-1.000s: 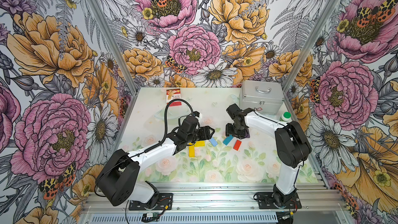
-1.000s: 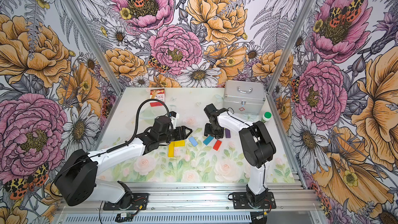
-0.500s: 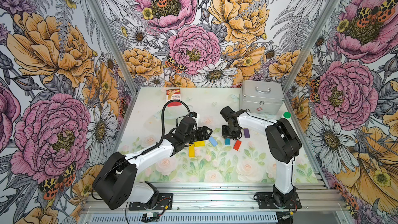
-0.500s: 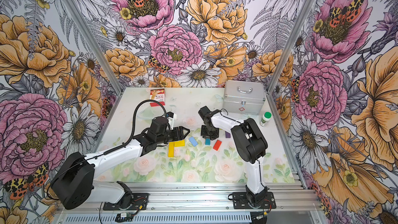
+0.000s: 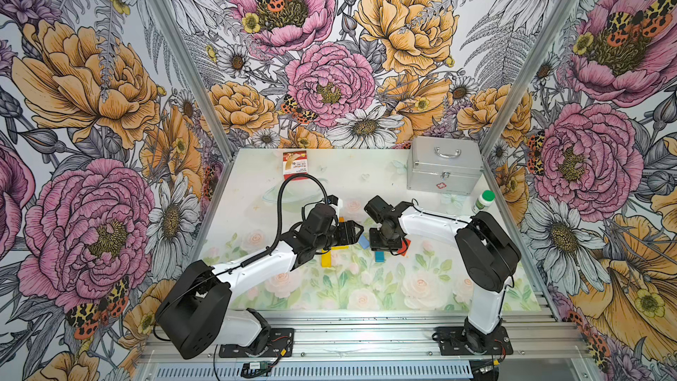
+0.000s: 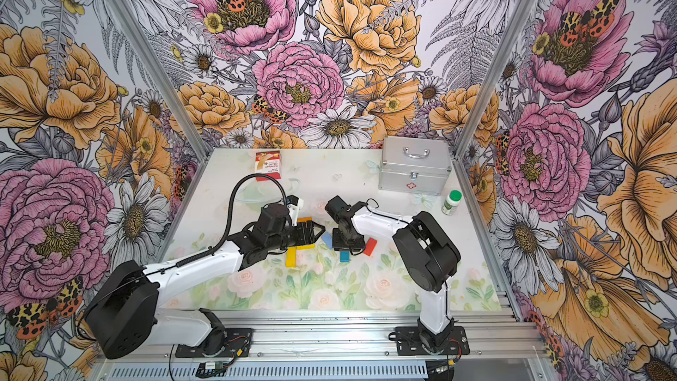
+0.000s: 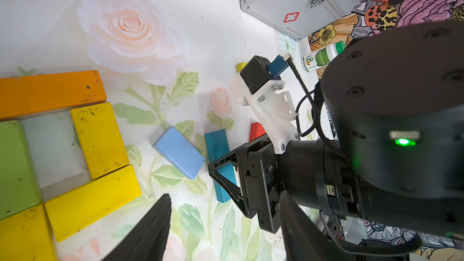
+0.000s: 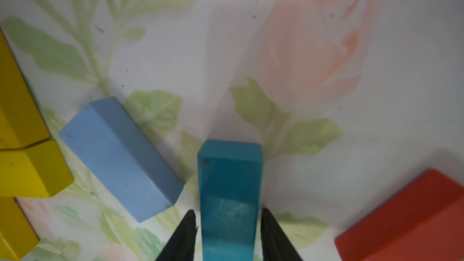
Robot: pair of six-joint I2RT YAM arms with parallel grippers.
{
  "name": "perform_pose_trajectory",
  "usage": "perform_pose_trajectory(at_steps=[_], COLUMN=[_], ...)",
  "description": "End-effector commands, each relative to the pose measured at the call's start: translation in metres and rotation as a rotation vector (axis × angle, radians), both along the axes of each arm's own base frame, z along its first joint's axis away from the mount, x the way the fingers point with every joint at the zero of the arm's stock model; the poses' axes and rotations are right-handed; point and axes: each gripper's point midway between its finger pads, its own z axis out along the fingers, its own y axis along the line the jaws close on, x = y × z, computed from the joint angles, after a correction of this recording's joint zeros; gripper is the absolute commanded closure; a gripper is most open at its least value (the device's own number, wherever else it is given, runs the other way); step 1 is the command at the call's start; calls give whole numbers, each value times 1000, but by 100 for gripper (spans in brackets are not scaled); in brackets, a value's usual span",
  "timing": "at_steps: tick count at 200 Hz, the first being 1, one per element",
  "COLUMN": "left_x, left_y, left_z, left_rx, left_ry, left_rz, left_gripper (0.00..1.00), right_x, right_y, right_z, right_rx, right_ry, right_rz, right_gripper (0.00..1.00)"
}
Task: Assemble the letter p with building blocks
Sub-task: Move the building block to the center of the board, then assemble the building block at the center of the board.
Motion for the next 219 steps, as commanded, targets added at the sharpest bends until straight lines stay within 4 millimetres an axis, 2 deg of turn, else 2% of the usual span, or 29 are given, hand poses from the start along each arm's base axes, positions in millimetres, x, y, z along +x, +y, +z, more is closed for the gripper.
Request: perform_pose_trajectory(at_steps=[1, 24, 47, 81, 113, 131, 136, 138, 143, 176, 219], left_x=[0, -3, -6, -13, -17, -15, -14, -14, -15, -9, -4], left_y=[0, -6, -24, -74, -115, -129, -133, -134, -137, -140, -141], left_z=[13, 15, 12, 0, -25, -38, -35, -47, -54, -77, -88], left_rx=[-12, 11, 25, 13, 32, 30, 21, 38, 52, 164, 218], left_ry=[-43, -63, -62, 11, 70, 114, 112, 131, 145, 173, 184], left_rz=[19, 7, -40, -172, -251, -277, -284, -284, -287, -276, -262], left_gripper=[32, 33, 40, 63, 83, 100, 100, 100, 100, 100, 100], right_x=[15, 23, 18, -4, -24, -29, -29, -29, -29, -22, -9], right_y=[3, -5, -34, -89, -123, -131, -133, -134, -136, -137, -129], right_z=[28, 57, 68, 49, 30, 24, 23, 22, 21, 10, -2], right_rx=[66, 127, 135, 95, 61, 46, 38, 36, 30, 15, 46], right_ry=[-82, -132, -149, -113, -74, -66, -64, -63, -62, -45, -32], right_rz=[-40, -68, -122, -210, -259, -267, -268, -269, -268, -247, -206], right_gripper=[41, 41, 47, 69, 86, 96, 100, 100, 100, 100, 100])
